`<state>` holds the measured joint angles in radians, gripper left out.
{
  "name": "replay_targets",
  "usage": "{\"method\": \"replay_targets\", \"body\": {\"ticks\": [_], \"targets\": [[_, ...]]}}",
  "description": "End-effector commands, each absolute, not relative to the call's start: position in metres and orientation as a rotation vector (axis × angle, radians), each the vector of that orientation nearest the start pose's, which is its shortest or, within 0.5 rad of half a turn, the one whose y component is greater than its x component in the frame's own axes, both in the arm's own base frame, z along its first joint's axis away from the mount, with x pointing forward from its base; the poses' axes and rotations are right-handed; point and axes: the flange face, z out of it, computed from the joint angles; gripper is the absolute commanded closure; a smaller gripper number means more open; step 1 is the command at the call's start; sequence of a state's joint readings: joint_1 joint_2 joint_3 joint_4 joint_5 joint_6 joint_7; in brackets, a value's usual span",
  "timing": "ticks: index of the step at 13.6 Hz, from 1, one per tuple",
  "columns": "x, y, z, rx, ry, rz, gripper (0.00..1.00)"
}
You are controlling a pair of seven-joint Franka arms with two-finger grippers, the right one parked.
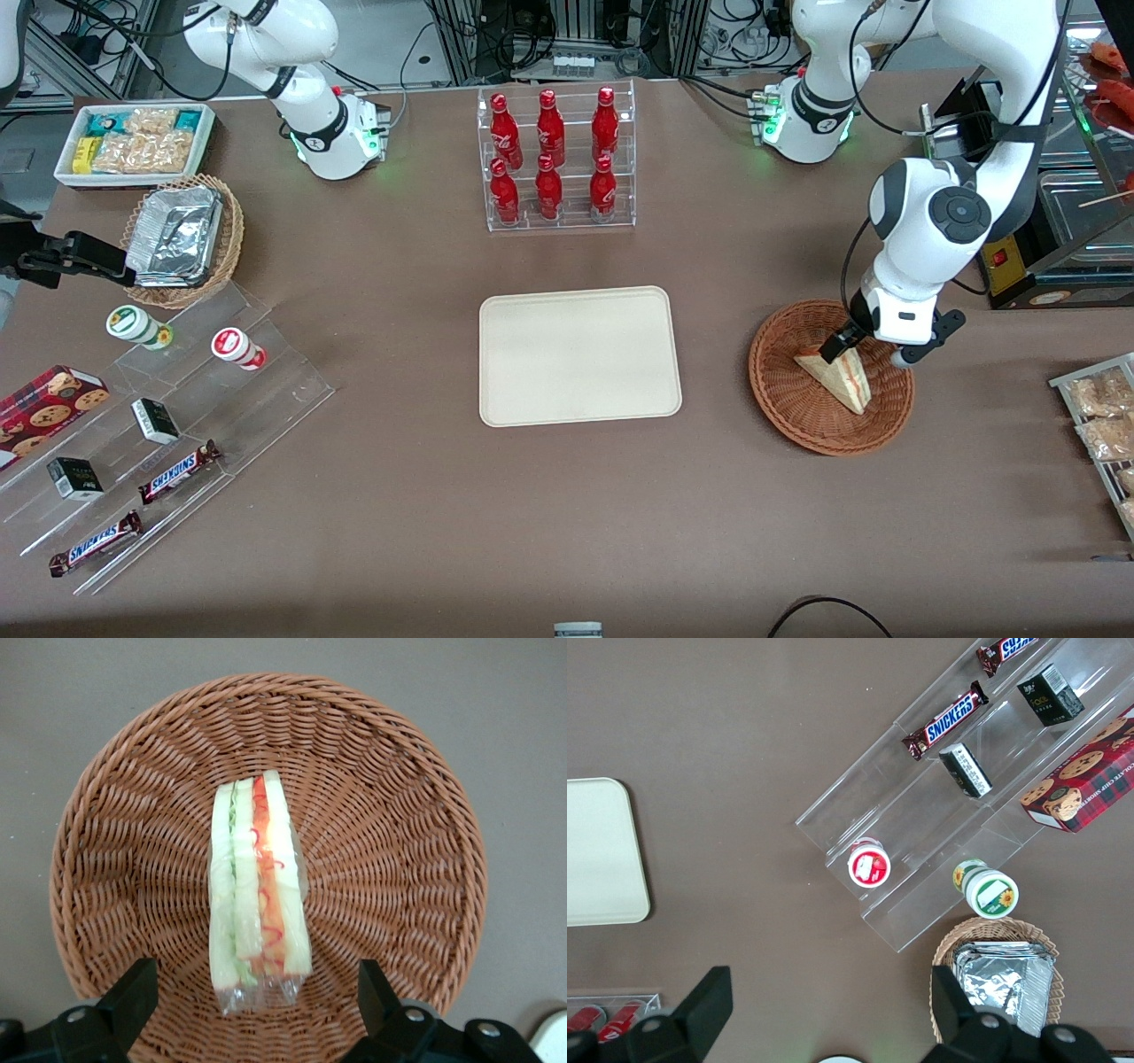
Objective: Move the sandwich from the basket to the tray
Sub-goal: 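Close the left gripper on the wrapped sandwich and lift it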
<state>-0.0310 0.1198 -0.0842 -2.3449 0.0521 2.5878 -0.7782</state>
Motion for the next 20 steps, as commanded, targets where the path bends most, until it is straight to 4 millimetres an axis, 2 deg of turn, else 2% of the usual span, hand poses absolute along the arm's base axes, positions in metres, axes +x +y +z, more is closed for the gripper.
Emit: {"method": "replay_targets", "body": {"ticks": [1,5,6,7,9,11,13,15,17,20], "targets": [[0.524,-0.06,0.277,-3.014,-1.015,-0.216,0.0],[0.525,-0.061,0.248,-3.017,-1.017,-0.193,0.0],[0.526,-0.061,0.245,-3.021,-1.021,-0.206,0.04],[0.525,-0.061,0.242,-3.02,-1.021,-0.199,0.27],[0.527,-0.061,0.245,-3.021,-1.024,-0.208,0.99],[0.53,-0.061,0.254,-3.02,-1.029,-0.225,1.0],[0.531,-0.058,0.272,-3.01,-1.031,-0.215,1.0],[0.533,-0.061,0.303,-2.995,-0.998,-0.178,1.0],[0.541,-0.073,0.351,-2.993,-0.96,-0.179,1.0],[0.561,-0.12,0.426,-2.987,-0.847,-0.059,1.0]]}}
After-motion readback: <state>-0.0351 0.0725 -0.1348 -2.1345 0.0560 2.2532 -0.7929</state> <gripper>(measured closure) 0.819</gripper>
